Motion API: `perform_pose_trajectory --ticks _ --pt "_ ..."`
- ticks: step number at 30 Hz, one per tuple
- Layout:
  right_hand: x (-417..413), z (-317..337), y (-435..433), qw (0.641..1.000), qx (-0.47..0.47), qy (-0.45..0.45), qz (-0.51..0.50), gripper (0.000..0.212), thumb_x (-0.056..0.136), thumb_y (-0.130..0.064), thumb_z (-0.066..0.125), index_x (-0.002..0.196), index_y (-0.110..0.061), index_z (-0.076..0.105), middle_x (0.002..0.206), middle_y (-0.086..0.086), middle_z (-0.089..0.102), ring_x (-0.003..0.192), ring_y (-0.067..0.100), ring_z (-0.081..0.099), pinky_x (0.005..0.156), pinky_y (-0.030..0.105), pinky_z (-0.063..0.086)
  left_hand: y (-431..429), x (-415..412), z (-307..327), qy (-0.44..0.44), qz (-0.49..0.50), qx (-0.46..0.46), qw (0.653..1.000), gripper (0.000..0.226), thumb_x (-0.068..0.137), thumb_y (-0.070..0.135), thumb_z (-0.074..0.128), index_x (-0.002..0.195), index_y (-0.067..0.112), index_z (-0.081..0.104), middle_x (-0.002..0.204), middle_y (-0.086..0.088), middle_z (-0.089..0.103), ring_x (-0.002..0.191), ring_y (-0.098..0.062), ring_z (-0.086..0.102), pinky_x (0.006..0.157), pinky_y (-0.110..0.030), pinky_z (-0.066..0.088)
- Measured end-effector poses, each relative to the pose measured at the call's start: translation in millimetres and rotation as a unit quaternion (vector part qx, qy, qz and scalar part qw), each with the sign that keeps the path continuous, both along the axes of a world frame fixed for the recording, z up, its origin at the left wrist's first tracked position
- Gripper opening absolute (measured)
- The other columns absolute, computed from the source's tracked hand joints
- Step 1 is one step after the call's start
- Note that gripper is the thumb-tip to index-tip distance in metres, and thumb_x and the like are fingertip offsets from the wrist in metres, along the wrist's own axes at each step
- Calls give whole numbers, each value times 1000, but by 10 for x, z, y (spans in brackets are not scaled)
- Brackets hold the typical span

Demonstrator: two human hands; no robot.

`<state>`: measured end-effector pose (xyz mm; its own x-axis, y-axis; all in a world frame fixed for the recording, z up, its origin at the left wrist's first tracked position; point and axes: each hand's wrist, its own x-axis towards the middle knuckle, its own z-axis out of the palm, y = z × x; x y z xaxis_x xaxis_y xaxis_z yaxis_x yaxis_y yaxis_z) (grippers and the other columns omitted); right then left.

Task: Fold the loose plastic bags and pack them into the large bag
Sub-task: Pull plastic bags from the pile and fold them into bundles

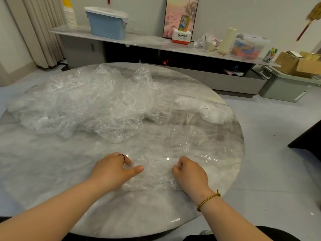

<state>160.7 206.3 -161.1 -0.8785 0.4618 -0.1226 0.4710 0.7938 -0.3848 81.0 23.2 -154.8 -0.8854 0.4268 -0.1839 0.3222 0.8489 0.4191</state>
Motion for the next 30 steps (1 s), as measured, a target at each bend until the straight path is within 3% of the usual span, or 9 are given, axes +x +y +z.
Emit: perform_pose_trajectory --ticks 4,6,8,11,13,15,18,25,30 --pt "7 8 26 1000 -12 -3 -9 4 93 -21 41 92 -17 41 84 3 56 75 19 47 63 24 34 7 -37 -36 34 4 -34 999 31 89 49 47 69 25 47 81 9 46 95 -14 50 73 -23 30" --pt "20 11 38 1000 -6 -11 -9 14 95 -20 40 108 -16 44 80 -1 53 75 19 47 63 23 33 -8 -53 -48 44 18 -27 998 39 90 45 48 60 21 40 73 8 45 86 -15 49 70 -24 28" --pt "42 50 40 1000 7 -11 -3 29 95 -19 39 124 -15 37 76 -4 51 76 19 49 67 23 34 -13 -48 -41 67 25 -12 997 32 90 45 48 66 24 45 81 8 50 93 -15 52 74 -24 31" --pt "50 78 38 997 68 18 15 46 94 -16 40 138 -18 27 121 -2 51 111 19 49 89 26 34 14 -16 -34 130 37 24 991 28 90 42 51 109 22 53 115 5 51 113 -16 49 92 -26 32" --pt "54 96 -13 989 120 85 23 45 90 -11 46 134 -14 39 129 3 47 118 23 46 95 30 35 50 19 -31 214 -6 100 972 24 87 29 57 108 17 57 110 1 57 105 -20 55 90 -28 33" --pt "33 63 -55 963 144 225 43 37 70 -6 58 106 -15 59 102 4 63 95 24 60 78 32 48 80 75 -39 276 -96 148 945 17 77 28 52 92 22 57 92 0 64 90 -14 53 83 -25 33" --pt "24 -8 -115 923 114 331 161 19 66 -8 49 80 -19 57 79 -1 63 83 13 50 75 20 39 116 131 -139 283 -206 126 928 25 74 25 43 76 23 68 88 3 69 91 -10 47 89 -22 30" --pt "60 -194 -188 948 99 153 260 40 65 -29 35 80 -28 73 87 -14 70 81 6 68 79 17 49 43 109 -294 149 -244 -110 952 57 86 49 26 96 19 73 101 7 71 94 -8 67 102 -19 11" --pt "105 -253 -149 965 100 18 240 66 82 -47 20 131 -15 51 140 2 46 131 19 42 112 33 22 -7 149 -441 133 -274 -157 939 76 96 47 0 105 21 70 110 7 68 101 -6 65 103 -22 10"
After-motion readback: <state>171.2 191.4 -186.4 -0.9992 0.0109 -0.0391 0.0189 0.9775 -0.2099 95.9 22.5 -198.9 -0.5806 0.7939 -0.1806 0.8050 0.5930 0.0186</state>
